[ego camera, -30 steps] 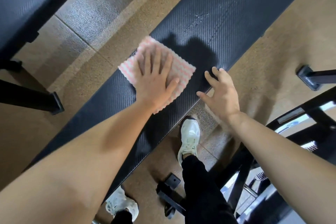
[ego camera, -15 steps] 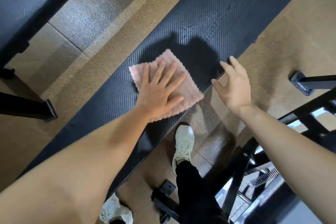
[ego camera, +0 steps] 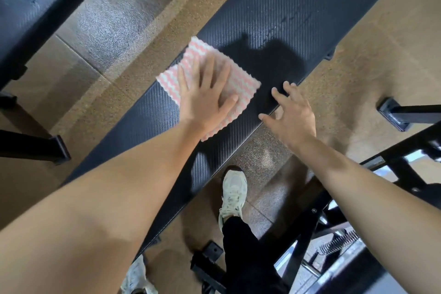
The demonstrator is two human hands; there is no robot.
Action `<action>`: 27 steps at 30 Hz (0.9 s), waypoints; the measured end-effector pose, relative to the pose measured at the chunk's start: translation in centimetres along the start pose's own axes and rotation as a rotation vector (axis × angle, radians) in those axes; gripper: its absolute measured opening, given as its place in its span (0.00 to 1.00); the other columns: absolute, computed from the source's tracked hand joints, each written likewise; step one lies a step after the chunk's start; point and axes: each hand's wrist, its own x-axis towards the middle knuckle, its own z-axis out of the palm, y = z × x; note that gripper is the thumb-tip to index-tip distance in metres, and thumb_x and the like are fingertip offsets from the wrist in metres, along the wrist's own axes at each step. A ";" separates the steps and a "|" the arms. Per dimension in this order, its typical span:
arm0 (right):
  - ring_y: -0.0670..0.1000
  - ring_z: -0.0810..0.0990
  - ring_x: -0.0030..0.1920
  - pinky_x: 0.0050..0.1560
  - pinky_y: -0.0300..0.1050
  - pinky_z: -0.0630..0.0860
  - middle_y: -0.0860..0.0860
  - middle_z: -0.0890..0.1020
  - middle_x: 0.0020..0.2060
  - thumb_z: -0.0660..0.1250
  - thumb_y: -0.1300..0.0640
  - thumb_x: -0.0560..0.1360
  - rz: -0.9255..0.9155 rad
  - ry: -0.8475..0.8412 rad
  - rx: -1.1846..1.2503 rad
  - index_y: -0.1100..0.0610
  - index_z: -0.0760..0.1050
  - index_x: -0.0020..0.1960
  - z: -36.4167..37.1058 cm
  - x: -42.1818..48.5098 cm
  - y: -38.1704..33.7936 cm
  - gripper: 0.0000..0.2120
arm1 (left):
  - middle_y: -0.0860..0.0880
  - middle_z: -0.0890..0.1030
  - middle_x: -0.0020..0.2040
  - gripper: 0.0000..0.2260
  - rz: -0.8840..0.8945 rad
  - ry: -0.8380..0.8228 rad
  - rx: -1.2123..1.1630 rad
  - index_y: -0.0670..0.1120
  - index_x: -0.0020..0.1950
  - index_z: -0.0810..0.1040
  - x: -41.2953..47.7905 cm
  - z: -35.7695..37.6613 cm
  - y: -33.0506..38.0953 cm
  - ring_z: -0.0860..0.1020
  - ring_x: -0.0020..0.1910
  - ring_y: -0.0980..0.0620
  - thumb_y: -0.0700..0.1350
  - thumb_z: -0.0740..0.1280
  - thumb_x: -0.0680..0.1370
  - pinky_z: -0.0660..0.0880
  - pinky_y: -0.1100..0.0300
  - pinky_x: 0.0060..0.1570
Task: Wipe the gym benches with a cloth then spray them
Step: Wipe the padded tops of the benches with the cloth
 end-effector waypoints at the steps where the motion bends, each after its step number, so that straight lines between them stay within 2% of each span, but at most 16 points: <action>1: 0.51 0.52 0.81 0.77 0.47 0.54 0.51 0.60 0.79 0.71 0.42 0.75 -0.008 -0.015 0.002 0.51 0.66 0.77 -0.1 0.0 0.2 0.34 | 0.43 0.49 0.85 0.34 0.045 -0.005 0.010 0.55 0.84 0.45 -0.8 0.2 0.7 0.48 0.83 0.36 0.69 0.43 0.82 0.47 0.30 0.77; 3: 0.50 0.52 0.80 0.75 0.43 0.53 0.50 0.61 0.79 0.70 0.43 0.76 -0.036 -0.035 0.015 0.50 0.66 0.77 -0.5 0.0 0.6 0.32 | 0.44 0.46 0.85 0.35 0.124 0.000 -0.008 0.55 0.85 0.46 -2.8 0.8 2.2 0.46 0.83 0.36 0.70 0.44 0.82 0.47 0.32 0.77; 6: 0.48 0.52 0.80 0.76 0.47 0.58 0.48 0.60 0.80 0.68 0.52 0.79 -0.081 -0.073 0.031 0.47 0.66 0.77 -1.3 0.0 1.6 0.28 | 0.43 0.46 0.85 0.35 0.229 -0.024 -0.030 0.55 0.85 0.48 -5.1 1.5 4.3 0.45 0.83 0.36 0.69 0.48 0.81 0.47 0.31 0.76; 9: 0.50 0.53 0.80 0.74 0.41 0.53 0.49 0.60 0.80 0.67 0.61 0.78 -0.109 -0.101 0.008 0.48 0.65 0.78 -1.5 0.2 1.9 0.29 | 0.44 0.46 0.85 0.33 0.321 -0.048 0.030 0.57 0.84 0.46 -5.8 2.2 4.8 0.45 0.83 0.36 0.68 0.47 0.82 0.47 0.29 0.76; 11: 0.50 0.54 0.80 0.74 0.42 0.54 0.50 0.62 0.79 0.67 0.59 0.79 -0.097 -0.079 0.041 0.49 0.67 0.77 -1.4 0.3 1.8 0.28 | 0.46 0.46 0.85 0.32 0.354 -0.047 0.047 0.58 0.84 0.45 -5.1 2.0 4.2 0.44 0.83 0.38 0.67 0.46 0.83 0.43 0.30 0.77; 13: 0.50 0.54 0.80 0.75 0.48 0.60 0.50 0.63 0.78 0.67 0.56 0.79 -0.066 -0.057 0.092 0.49 0.68 0.76 -1.0 0.3 1.4 0.25 | 0.47 0.47 0.85 0.30 0.374 -0.016 0.041 0.59 0.84 0.47 -3.8 1.7 3.4 0.45 0.83 0.39 0.67 0.46 0.83 0.43 0.30 0.77; 16: 0.51 0.54 0.80 0.76 0.52 0.62 0.50 0.63 0.78 0.66 0.54 0.81 -0.033 -0.053 0.123 0.50 0.70 0.75 -0.8 0.4 0.9 0.23 | 0.47 0.50 0.85 0.30 0.308 0.029 -0.016 0.60 0.84 0.50 0.4 0.5 2.2 0.47 0.83 0.39 0.67 0.49 0.83 0.47 0.31 0.77; 19: 0.51 0.55 0.79 0.75 0.49 0.60 0.51 0.65 0.78 0.66 0.55 0.81 -0.024 -0.059 0.144 0.51 0.70 0.75 -1.2 0.3 0.8 0.23 | 0.47 0.50 0.85 0.30 0.223 0.036 -0.018 0.59 0.84 0.50 5.8 -0.9 0.5 0.48 0.83 0.38 0.66 0.49 0.83 0.46 0.32 0.77; 22: 0.52 0.57 0.79 0.75 0.45 0.59 0.52 0.66 0.77 0.66 0.56 0.81 -0.033 -0.069 0.131 0.52 0.71 0.75 -1.6 0.4 0.5 0.23 | 0.48 0.49 0.85 0.29 0.135 0.019 -0.035 0.60 0.84 0.50 10.9 -2.9 -0.6 0.48 0.83 0.38 0.66 0.46 0.83 0.45 0.28 0.75; 25: 0.52 0.58 0.79 0.76 0.41 0.57 0.52 0.66 0.76 0.67 0.58 0.80 -0.025 -0.075 0.165 0.53 0.71 0.74 -1.4 0.2 0.5 0.23 | 0.46 0.50 0.85 0.30 0.059 0.015 -0.041 0.58 0.84 0.49 13.6 -3.5 0.0 0.50 0.83 0.37 0.66 0.44 0.83 0.48 0.28 0.75; 27: 0.52 0.59 0.78 0.77 0.43 0.58 0.52 0.68 0.76 0.67 0.60 0.79 -0.021 -0.083 0.213 0.54 0.73 0.73 -1.6 0.4 0.9 0.22 | 0.44 0.53 0.84 0.30 0.036 0.038 -0.048 0.55 0.84 0.51 13.7 -3.6 0.9 0.52 0.82 0.36 0.65 0.45 0.84 0.49 0.30 0.76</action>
